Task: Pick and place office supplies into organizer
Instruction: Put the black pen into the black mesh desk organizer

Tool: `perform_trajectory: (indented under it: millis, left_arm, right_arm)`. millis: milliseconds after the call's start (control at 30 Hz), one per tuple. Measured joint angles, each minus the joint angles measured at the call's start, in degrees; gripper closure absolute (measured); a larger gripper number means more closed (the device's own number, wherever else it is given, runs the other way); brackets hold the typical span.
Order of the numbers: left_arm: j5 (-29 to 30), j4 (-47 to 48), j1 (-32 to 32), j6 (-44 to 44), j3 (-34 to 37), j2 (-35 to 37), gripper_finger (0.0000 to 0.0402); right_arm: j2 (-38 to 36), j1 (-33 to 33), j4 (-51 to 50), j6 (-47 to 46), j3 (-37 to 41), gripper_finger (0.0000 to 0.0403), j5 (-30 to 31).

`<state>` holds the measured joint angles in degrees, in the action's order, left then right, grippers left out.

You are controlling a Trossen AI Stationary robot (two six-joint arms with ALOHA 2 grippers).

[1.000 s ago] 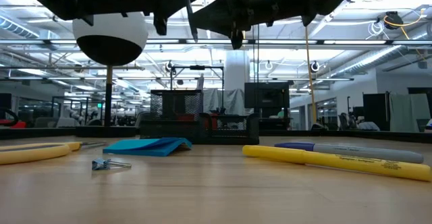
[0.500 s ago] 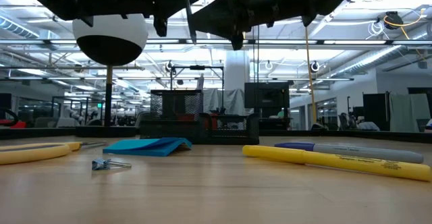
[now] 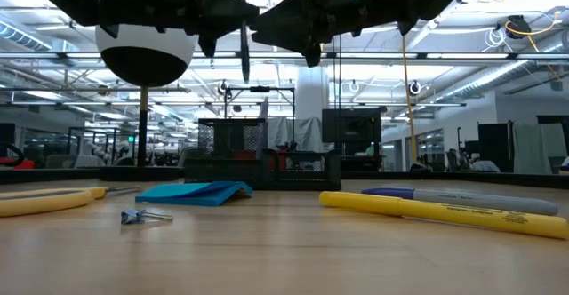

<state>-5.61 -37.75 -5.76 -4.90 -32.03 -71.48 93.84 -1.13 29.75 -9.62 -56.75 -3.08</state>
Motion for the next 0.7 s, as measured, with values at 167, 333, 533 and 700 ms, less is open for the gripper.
perform_trajectory:
  millis: [167,333,533,700]
  left_arm:
    - [1.21,4.60,-1.65,1.92,0.08,1.29,0.0355]
    - [1.35,6.73,-3.31,4.26,0.07,2.46,0.0355]
    - [2.04,8.42,-5.73,5.37,0.04,2.97,0.0355]
    - [2.19,9.31,-7.46,6.21,0.04,2.94,0.0355]
  right_arm:
    - [0.00,0.00,-2.61,-0.14,0.00,0.0297,0.01]
    - [0.00,0.24,-3.00,-0.17,0.00,0.0297,0.01]
    - [-0.75,1.57,-2.03,-0.49,0.70,0.0298,0.08]
    - [-2.67,2.65,2.16,-1.67,4.42,0.0298,0.26]
